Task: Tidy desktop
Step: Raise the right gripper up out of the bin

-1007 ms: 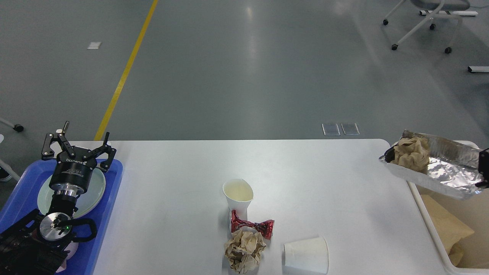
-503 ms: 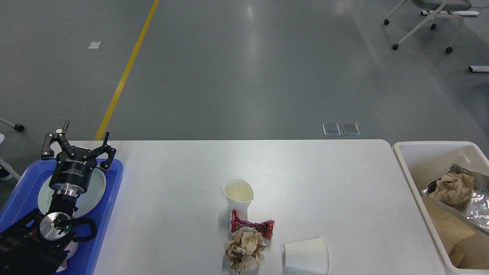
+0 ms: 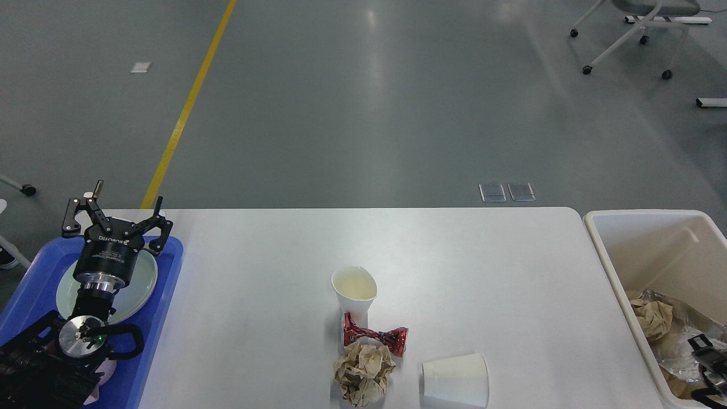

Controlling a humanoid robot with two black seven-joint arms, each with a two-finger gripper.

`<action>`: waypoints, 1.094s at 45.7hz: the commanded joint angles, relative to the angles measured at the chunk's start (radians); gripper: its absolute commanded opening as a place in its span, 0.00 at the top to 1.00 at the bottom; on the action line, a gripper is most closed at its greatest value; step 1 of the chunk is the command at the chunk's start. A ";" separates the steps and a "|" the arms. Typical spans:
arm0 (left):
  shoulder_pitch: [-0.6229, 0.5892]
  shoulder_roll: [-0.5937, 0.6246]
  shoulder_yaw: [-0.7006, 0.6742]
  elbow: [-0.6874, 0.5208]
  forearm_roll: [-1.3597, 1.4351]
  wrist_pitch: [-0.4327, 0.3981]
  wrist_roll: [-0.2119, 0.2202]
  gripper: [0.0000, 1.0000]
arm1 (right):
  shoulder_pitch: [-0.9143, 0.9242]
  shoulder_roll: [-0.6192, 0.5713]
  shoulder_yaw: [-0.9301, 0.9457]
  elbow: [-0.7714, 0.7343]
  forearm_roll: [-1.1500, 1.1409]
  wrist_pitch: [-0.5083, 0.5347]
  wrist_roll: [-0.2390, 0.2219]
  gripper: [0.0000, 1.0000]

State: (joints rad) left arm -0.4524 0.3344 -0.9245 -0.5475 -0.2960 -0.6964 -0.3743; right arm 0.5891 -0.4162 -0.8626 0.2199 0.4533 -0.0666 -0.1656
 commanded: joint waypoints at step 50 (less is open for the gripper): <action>0.000 0.000 -0.001 0.000 0.000 0.000 0.000 0.02 | 0.605 -0.167 -0.068 0.449 -0.702 0.166 -0.005 0.00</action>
State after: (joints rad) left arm -0.4523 0.3344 -0.9251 -0.5475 -0.2960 -0.6964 -0.3744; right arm 1.0576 -0.5588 -0.9011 0.5558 -0.1327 0.0176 -0.1702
